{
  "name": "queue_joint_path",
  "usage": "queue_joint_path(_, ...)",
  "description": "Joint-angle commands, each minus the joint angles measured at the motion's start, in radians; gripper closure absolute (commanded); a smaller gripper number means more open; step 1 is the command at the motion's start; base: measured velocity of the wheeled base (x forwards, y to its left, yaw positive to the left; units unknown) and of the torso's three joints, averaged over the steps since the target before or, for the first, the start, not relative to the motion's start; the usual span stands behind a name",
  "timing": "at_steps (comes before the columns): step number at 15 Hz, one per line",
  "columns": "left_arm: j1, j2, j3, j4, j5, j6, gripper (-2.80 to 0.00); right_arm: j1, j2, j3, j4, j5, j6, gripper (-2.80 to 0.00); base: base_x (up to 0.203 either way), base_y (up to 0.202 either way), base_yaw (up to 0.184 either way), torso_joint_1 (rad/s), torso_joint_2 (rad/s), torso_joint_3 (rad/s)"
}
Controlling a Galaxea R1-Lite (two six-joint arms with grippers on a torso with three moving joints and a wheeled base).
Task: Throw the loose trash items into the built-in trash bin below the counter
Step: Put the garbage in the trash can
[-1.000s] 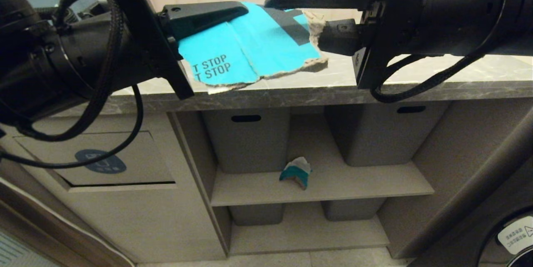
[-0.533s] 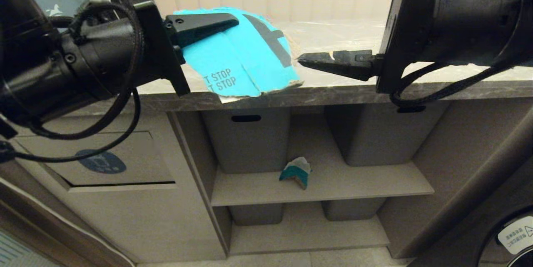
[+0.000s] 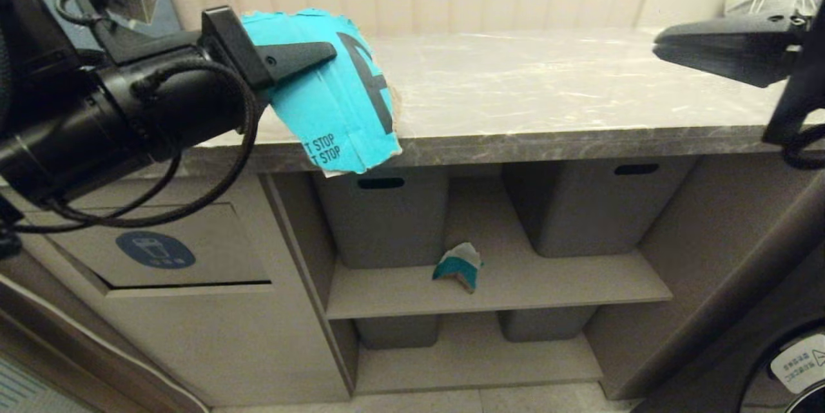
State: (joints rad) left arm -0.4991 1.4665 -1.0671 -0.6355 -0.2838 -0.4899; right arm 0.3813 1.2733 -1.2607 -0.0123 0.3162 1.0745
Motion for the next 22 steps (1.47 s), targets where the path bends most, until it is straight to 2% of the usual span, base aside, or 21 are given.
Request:
queue_joint_path(1, 0.000, -0.026, 0.023, -0.005, 0.022, 0.136, 0.00, -0.073, -0.153, 0.142, 0.002, -0.007, -0.056, 0.00, 0.000, 0.000, 0.000, 0.000, 0.00, 0.000)
queue_joint_path(3, -0.001, -0.060, 0.037, -0.006, 0.102, 0.233, 0.00, -0.089, -0.258, 0.312, 0.013, -0.078, -0.250, 0.00, 0.000, 0.000, 0.000, 0.000, 0.00, 0.000)
queue_joint_path(5, -0.001, -0.096, 0.045, -0.007, 0.183, 0.267, 0.00, -0.091, -0.364, 0.470, 0.019, -0.166, -0.473, 0.00, 0.000, 0.000, 0.000, 0.000, 0.00, 0.000)
queue_joint_path(8, -0.001, -0.191, 0.104, -0.003, 0.221, 0.294, 0.00, -0.094, -0.536, 0.705, 0.023, -0.223, -0.772, 0.00, 0.000, 0.000, 0.000, 0.000, 0.00, 0.000)
queue_joint_path(10, -0.001, -0.230, 0.136, 0.021, 0.225, 0.329, 0.00, -0.094, -0.600, 0.831, 0.020, -0.231, -0.966, 0.00, 0.000, 0.000, 0.000, 0.000, 0.00, 0.000)
queue_joint_path(12, -0.001, -0.242, 0.133, 0.043, 0.225, 0.347, 0.00, -0.093, -0.663, 0.956, 0.010, -0.207, -1.086, 0.00, 0.000, 0.000, 0.000, 0.000, 0.00, 0.000)
queue_joint_path(13, 0.001, -0.241, 0.131, 0.045, 0.225, 0.349, 0.00, -0.094, -0.696, 1.002, 0.008, -0.159, -1.141, 0.00, 0.000, 0.000, 0.000, 0.000, 0.00, 0.000)
queue_joint_path(14, 0.001, -0.238, 0.131, 0.045, 0.225, 0.349, 0.00, -0.094, -0.707, 1.024, 0.009, -0.135, -1.174, 0.00, 0.000, 0.000, 0.000, 0.000, 0.00, 0.000)
queue_joint_path(15, 0.000, -0.231, 0.130, 0.044, 0.225, 0.356, 0.00, -0.096, -0.703, 1.052, 0.010, -0.151, -1.190, 0.00, 0.000, 0.000, 0.000, 0.000, 0.00, 0.000)
queue_joint_path(16, -0.001, -0.223, 0.127, 0.043, 0.225, 0.380, 0.00, -0.100, -0.703, 1.082, 0.008, -0.187, -1.195, 0.00, 0.000, 0.000, 0.000, 0.000, 0.00, 0.000)
queue_joint_path(18, 0.001, -0.222, 0.121, 0.043, 0.225, 0.383, 0.00, -0.131, -0.712, 1.108, 0.009, -0.280, -1.180, 0.00, 0.000, 0.000, 0.000, 0.000, 0.00, 0.000)
queue_joint_path(20, 0.001, -0.217, 0.121, 0.044, 0.222, 0.383, 0.00, -0.215, -0.706, 1.123, 0.016, -0.391, -1.129, 0.00, 0.000, 0.000, 0.000, 0.000, 0.00, 0.000)
queue_joint_path(22, 0.001, -0.202, 0.121, 0.043, 0.220, 0.383, 0.00, -0.317, -0.684, 1.129, 0.052, -0.465, -1.094, 0.00, 0.000, 0.000, 0.000, 0.000, 0.00, 0.000)
